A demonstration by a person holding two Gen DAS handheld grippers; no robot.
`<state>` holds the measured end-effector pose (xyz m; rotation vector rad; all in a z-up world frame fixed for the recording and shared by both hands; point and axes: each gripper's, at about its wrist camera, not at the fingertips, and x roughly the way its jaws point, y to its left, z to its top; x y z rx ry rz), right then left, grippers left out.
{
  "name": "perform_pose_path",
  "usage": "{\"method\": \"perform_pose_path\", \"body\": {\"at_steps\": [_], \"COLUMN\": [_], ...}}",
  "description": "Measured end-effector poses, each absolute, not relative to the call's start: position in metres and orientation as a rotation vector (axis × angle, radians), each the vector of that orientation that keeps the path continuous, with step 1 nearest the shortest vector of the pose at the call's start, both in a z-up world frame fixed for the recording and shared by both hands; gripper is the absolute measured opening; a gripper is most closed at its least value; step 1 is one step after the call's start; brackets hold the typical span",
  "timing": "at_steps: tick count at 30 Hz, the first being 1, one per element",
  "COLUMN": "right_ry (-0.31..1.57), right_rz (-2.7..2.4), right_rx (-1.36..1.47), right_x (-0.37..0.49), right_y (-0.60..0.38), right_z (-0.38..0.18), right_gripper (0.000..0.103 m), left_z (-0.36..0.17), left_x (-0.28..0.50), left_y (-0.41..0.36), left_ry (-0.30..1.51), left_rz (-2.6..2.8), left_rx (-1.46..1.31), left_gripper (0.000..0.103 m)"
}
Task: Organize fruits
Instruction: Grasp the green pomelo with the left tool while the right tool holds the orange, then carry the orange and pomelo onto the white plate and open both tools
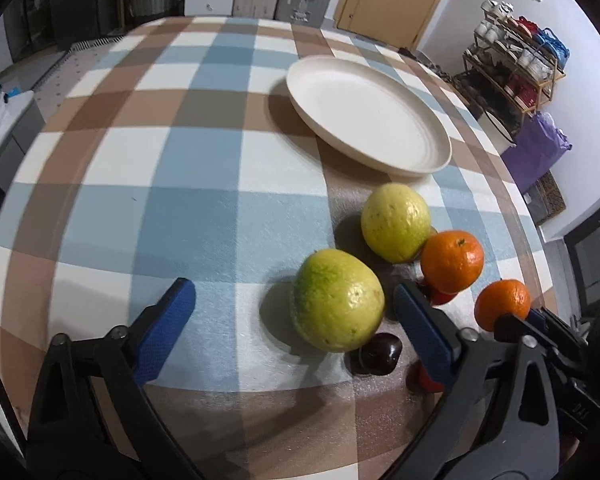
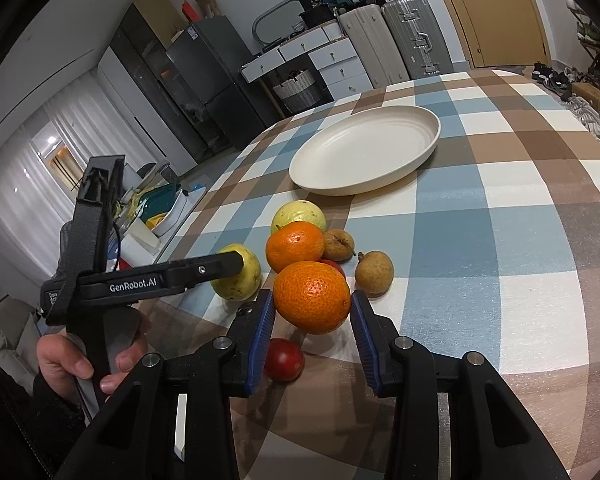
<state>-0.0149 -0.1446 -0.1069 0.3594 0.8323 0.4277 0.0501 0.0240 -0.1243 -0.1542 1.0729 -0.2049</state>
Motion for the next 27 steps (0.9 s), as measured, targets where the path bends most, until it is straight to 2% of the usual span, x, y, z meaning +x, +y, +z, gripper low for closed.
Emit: {"method": "perform_pose_path", "body": {"at_steps": [2,4,6,7,8,18,27], "right_ry": [0.834,0.829,0.826,0.823,0.821,0.804,0.751], "right_rz": [0.435,0.437,0.441,0.442,0.442,0.427,0.425], "right_rx": [0.369,0.371,0.372,0.372,0.372,0.375,0.333], "right_x": [-0.014,-0.015,-0.015,-0.015,-0.016,-0.018,-0.01], "right_y": [-0.146,-0.146,-0.147,-0.147,-0.147,-0.153,-0.156], "right_z": [-0.108,-0.108,-0.108,-0.108,-0.108,-0.104,-0.081], "right_gripper": [0.039,0.039,0.039,0.039,0.039,0.039,0.039], "left_z": [-0.128,-0.132,-0.132,-0.132,-0.132,-0.126,-0.095], "left_x": [0.05,0.051,0.052,0.052,0.052,0.046,0.048], "left_y": [0.022,0.019,0.017,0.016,0.017,0.019,0.03], "left_ry": [1.089,1.095,1.089,1.085,1.086,1.05,0.985], "left_rz": [-0.224,-0.245,-0.269,-0.275,-0.297,-0.341,-0.333], "left_rx": [-0.164,-0.165,-0.166,-0.167,-0.182,-0.208,-0.205], "left_gripper": [0.084,0.079,0.067,0.06,0.047,0.046,0.046]}}
